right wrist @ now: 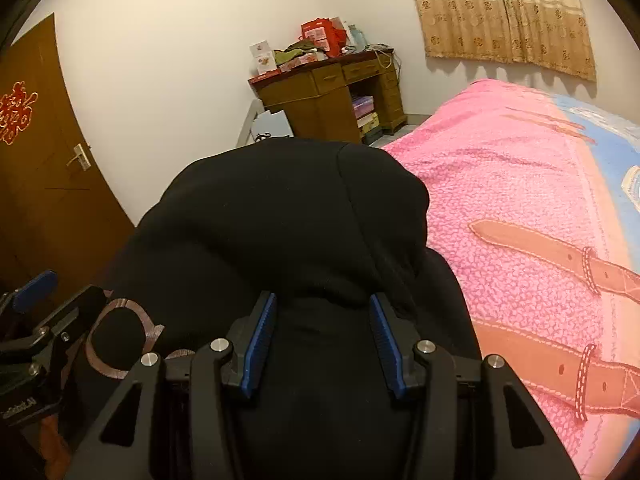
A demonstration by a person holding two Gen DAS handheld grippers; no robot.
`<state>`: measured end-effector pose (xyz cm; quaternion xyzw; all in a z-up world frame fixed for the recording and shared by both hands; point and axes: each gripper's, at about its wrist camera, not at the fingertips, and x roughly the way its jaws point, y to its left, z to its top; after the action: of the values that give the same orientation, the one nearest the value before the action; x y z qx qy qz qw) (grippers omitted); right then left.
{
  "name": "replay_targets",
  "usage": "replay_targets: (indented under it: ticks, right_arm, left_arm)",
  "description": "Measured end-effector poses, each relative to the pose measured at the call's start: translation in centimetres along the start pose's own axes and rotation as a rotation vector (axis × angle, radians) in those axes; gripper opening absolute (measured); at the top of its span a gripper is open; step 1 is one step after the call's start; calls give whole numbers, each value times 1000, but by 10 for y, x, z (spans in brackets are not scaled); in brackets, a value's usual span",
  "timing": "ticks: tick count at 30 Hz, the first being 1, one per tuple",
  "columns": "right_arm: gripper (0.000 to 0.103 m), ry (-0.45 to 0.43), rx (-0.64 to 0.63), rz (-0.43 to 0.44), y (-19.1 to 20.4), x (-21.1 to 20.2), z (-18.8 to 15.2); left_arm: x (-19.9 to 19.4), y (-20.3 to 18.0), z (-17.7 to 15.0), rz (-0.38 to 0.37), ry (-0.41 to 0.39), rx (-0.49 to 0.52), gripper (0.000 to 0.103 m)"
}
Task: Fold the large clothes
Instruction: 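Lower the bundle onto the pink cloth and open both grippers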
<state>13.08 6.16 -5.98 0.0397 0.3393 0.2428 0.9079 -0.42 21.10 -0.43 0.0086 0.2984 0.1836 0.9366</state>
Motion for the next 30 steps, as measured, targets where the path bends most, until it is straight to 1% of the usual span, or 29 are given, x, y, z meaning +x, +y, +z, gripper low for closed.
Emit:
replay_targets:
  ticks: [2,5,9,11,12,14,16,17,19,24,26,28,30]
  right_arm:
    - [49,-2,1,-16,0,2,3]
    - [50,0,14,-11,-2,1,4]
    - [51,-10,-8,-14,2,-20,-6]
    - [51,-45,-7,-17,5,-36,-18]
    - [53,-63,-9,-17,7,-44,-24]
    - [60,-91,-19,-23,11,-59,-34]
    - [80,-122,-25,-65,15,-75,-44]
    - [83,-138,-22,-81,17,-83,-49]
    - [84,-163,-5,-94,19,-97,-57]
    - [84,-185,35,-96,24,-126,-70]
    - [84,-206,30,-98,29,-140,-75]
    - [84,-225,13,-121,38,-154,-81]
    - [85,-244,7,-150,46,-167,-82]
  left_arm:
    - [3,-3,0,18,-4,16,103]
    - [1,-3,-1,40,-3,28,103]
    - [-2,1,-6,51,0,44,103]
    - [-6,5,-10,53,1,28,103]
    - [-7,8,-12,51,2,23,103]
    - [-12,13,-15,43,7,13,103]
    - [-20,19,-19,34,12,0,103]
    - [-23,20,-19,29,15,-4,103]
    - [-33,23,-24,21,20,-8,103]
    - [-58,33,-41,1,27,-5,103]
    - [-69,39,-48,10,33,-15,103]
    - [-82,43,-53,21,5,-20,103]
    - [-100,46,-58,43,-52,-13,103]
